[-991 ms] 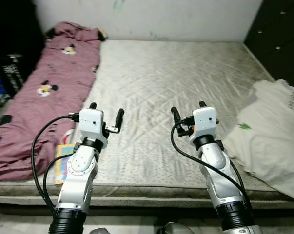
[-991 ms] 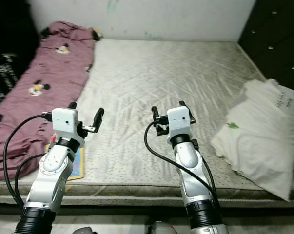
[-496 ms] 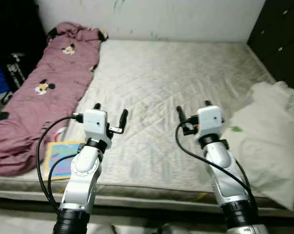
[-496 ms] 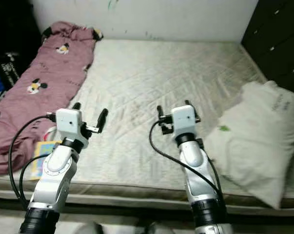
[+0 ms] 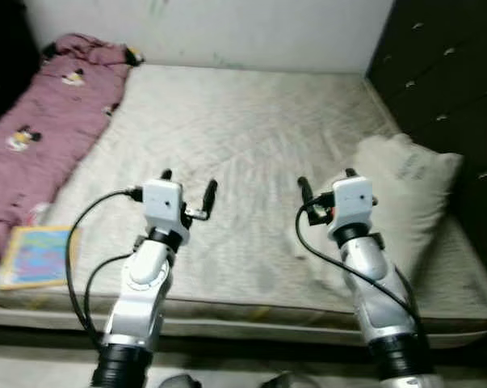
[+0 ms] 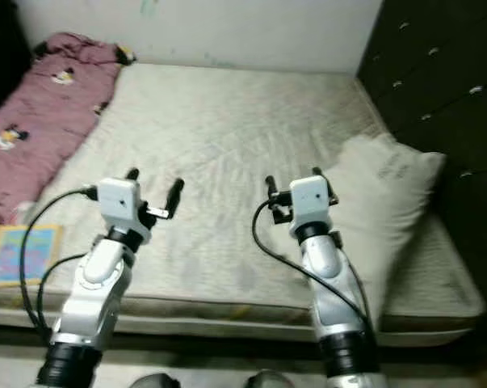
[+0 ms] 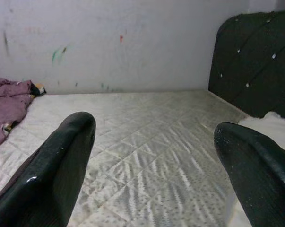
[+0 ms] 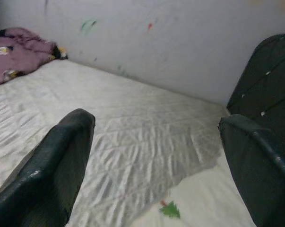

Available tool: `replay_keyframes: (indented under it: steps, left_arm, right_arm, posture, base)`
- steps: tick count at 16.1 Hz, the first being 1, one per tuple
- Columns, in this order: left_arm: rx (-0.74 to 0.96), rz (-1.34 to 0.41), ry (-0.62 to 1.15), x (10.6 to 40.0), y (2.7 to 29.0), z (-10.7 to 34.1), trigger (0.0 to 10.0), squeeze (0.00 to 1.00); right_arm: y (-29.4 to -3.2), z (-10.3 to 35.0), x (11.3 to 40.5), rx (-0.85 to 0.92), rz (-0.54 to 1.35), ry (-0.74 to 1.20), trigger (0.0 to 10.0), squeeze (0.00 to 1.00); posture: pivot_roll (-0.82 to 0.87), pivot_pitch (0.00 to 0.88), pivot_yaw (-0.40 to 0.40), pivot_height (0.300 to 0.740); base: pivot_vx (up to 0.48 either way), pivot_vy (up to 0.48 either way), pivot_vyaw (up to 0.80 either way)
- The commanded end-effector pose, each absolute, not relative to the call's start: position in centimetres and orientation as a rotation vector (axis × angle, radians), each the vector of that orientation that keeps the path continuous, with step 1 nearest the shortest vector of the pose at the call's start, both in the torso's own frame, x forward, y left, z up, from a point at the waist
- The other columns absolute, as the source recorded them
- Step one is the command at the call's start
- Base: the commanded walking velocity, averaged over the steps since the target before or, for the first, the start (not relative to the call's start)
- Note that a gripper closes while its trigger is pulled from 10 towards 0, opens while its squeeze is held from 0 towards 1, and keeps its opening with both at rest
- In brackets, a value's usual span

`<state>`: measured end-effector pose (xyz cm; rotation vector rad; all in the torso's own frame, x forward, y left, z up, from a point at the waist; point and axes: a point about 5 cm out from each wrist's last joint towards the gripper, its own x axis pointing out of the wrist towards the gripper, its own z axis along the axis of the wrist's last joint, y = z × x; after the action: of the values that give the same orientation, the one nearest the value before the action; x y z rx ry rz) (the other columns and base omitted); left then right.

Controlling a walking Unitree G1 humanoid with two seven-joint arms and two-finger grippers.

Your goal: Clean up the room

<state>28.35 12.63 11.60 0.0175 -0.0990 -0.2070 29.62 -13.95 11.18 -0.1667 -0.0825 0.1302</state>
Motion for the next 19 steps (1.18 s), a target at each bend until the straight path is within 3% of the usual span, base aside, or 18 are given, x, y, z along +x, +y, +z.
replay_keyframes:
  steps: [1,17,19]
  left_arm:
    - [0.012,-0.183,-0.107,28.47,13.12,11.86,10.0,0.00]
    - [0.037,-0.144,-0.113,28.84,13.38,11.84,10.0,0.00]
    - [0.039,-0.151,-0.116,28.82,13.34,11.85,10.0,0.00]
  right_arm:
    - [-13.34,11.61,29.75,-0.162,0.153,-0.099,10.0,0.00]
    - [-13.31,11.53,29.96,-0.162,0.156,-0.101,10.0,0.00]
    - [-13.31,11.43,30.00,-0.155,0.153,-0.091,10.0,0.00]
  posture:
    - [-0.02,0.000,-0.009,0.740]
    - [-0.01,0.000,-0.007,0.740]
    - [-0.01,0.000,-0.008,0.740]
  base:
    - [0.000,0.000,0.00]
    - [0.000,0.000,0.00]
    - [0.000,0.000,-0.61]
